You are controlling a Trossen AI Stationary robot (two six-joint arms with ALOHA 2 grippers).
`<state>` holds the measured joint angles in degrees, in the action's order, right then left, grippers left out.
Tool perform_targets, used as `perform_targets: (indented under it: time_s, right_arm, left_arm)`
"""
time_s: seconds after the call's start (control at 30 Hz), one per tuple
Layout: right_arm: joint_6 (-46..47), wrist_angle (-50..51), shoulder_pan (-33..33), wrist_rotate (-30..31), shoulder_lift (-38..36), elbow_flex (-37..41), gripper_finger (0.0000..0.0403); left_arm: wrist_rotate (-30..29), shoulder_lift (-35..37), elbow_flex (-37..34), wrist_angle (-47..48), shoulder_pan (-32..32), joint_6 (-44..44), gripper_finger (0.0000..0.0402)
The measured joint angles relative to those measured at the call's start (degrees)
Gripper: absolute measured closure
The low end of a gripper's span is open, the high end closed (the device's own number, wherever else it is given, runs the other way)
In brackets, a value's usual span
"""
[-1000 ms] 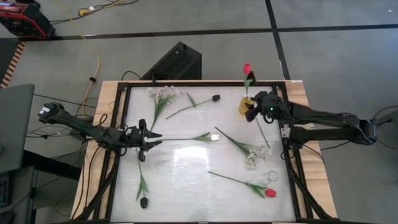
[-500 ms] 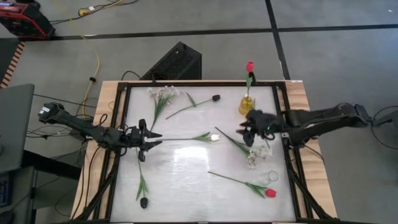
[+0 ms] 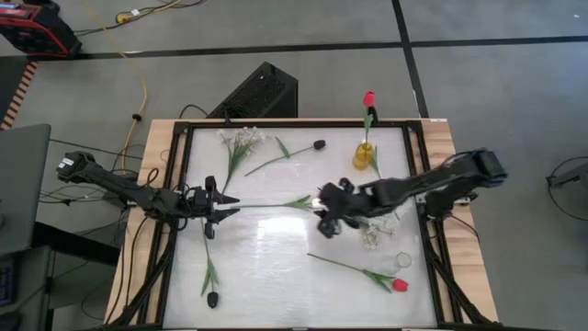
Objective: Sort flowers into vase by color
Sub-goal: Put the top black flower into the yellow flower vase
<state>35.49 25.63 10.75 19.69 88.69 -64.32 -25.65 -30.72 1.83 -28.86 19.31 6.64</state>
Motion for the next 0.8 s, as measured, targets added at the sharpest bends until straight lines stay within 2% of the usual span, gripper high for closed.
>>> perform_targets:
  time_s: [0.13,0.23,0.37,0.47,0.57,0.8]
  right_arm:
    - [-3.2,-5.3,-4.2,0.0,8.6,-6.3,0.0206]
    - [-10.3,-8.8,-7.3,-0.8,14.7,-12.2,0.0208]
    - [-23.7,-9.1,-11.3,-8.0,22.8,-21.7,0.0209]
    - [-29.0,-7.4,-14.2,-12.8,28.7,-28.9,0.0209]
    - [-32.4,-4.9,-17.2,-15.0,33.6,-34.9,0.0209]
    - [-44.3,2.9,-23.6,-15.5,41.8,-44.0,0.0209]
  left_arm:
    - [1.9,0.0,0.0,0.0,0.0,0.1,0.0279]
    - [2.7,0.0,0.0,0.0,0.0,0.1,0.0279]
    - [2.7,0.0,0.0,0.3,0.0,0.1,0.0279]
    - [2.8,0.0,0.0,0.5,0.0,0.1,0.0279]
    - [2.8,0.0,0.0,0.5,0.0,0.1,0.0279]
    - [2.8,0.0,0.0,1.0,0.0,0.1,0.0279]
